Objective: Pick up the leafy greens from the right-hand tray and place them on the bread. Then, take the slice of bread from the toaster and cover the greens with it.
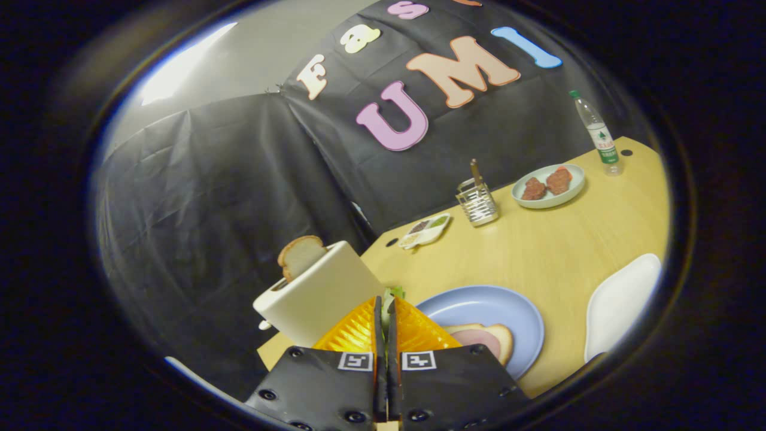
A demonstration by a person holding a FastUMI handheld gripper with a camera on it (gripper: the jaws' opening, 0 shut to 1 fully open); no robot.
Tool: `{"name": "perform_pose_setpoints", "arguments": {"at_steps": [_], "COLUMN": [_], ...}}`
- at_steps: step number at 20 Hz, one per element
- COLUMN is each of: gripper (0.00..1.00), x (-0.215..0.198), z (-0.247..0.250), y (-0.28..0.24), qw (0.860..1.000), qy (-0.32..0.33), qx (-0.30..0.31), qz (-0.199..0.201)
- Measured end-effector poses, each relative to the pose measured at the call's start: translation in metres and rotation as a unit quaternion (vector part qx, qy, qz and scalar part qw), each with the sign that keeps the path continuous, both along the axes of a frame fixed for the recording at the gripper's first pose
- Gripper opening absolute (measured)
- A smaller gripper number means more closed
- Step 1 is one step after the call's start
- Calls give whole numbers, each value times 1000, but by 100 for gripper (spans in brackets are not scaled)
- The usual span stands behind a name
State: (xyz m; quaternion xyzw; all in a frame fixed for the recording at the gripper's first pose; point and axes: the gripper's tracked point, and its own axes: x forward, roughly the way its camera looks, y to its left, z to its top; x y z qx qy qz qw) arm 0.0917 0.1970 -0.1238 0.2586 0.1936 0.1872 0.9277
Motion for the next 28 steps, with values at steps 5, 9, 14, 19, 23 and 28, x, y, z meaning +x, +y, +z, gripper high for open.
{"name": "perform_pose_setpoints", "arguments": {"at_steps": [5,9,14,19,23,28], "gripper": [4,4,13,33,76,100], "x": [7,4,4,-3,-12,-23], "z": [-44,-69,-80,-62,-46,-27], "y": [-36,-39,-46,-55,-47,-18], "qw": [994,989,982,965,958,967], "qy": [55,86,86,41,10,-8], "qx": [-80,-113,-159,-249,-280,-255], "qz": [-54,-50,-54,-68,-62,-19]}}
